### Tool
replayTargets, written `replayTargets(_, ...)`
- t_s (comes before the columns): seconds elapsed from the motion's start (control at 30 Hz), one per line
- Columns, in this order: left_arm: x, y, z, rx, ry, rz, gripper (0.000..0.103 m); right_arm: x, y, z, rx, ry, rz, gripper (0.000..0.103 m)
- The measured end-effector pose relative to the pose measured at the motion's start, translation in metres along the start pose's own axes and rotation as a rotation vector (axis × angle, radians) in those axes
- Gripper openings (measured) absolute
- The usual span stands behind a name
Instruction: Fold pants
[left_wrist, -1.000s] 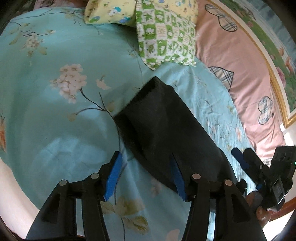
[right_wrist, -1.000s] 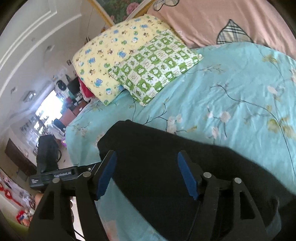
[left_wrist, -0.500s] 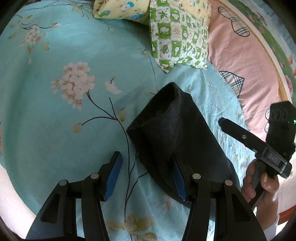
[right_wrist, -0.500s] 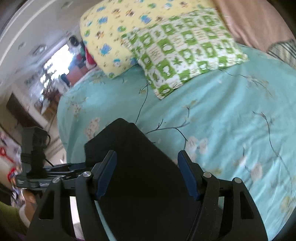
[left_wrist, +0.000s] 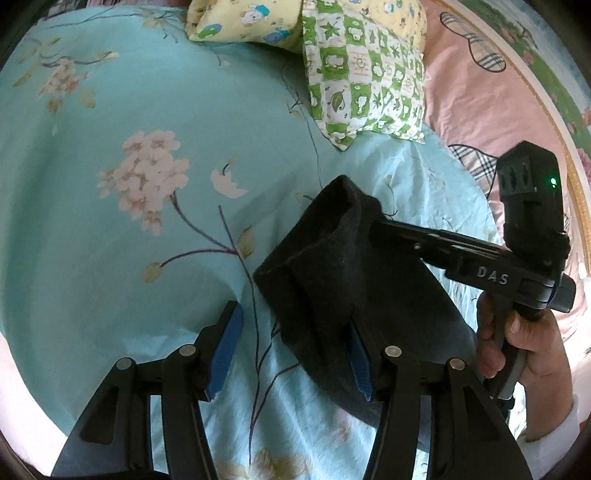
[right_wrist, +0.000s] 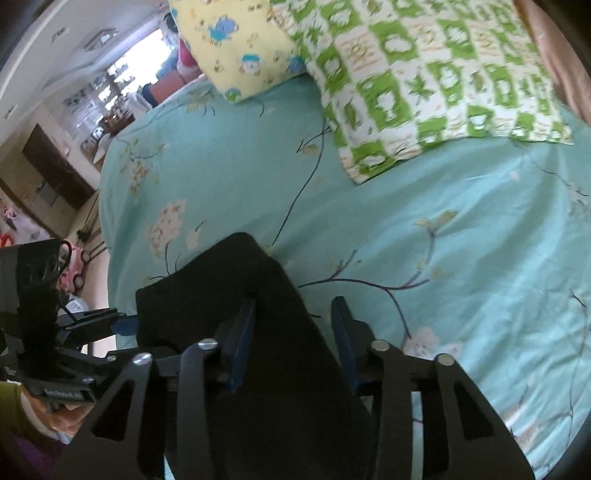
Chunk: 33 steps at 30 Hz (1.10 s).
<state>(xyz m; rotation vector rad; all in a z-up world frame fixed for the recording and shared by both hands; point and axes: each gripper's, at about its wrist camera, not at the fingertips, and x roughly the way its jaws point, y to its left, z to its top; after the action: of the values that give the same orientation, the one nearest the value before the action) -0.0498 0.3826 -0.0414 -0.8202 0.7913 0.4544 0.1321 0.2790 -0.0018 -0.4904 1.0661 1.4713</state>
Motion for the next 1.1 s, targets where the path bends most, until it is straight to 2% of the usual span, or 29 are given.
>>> replayTargets(0.1,0.004,-0.003,0.001,0.012,0.008,-0.019,0.032,0.005,0.001,-0.001,0.017,0.010,0.015,0.029)
replayTargets(0.27,-0.001,-0.009,-0.001,0.030,0.003,-0.030,0.021,-0.005,0.004,-0.006,0.045,-0.041,0.042,0.022)
replayTargets(0.5,-0.038,-0.036,-0.001,0.086,-0.060,-0.071,0.019,-0.051,0.013,-0.020,0.074,-0.173,0.089,0.018)
replayTargets(0.73,-0.081,-0.089,-0.009,0.206,-0.132,-0.145,0.019,-0.115,0.009,-0.043,0.123,-0.321,0.122,0.017)
replayTargets(1.1,-0.110,-0.159,-0.036,0.348,-0.150,-0.246,0.019,-0.193,0.003,-0.094,0.172,-0.467,0.115,0.015)
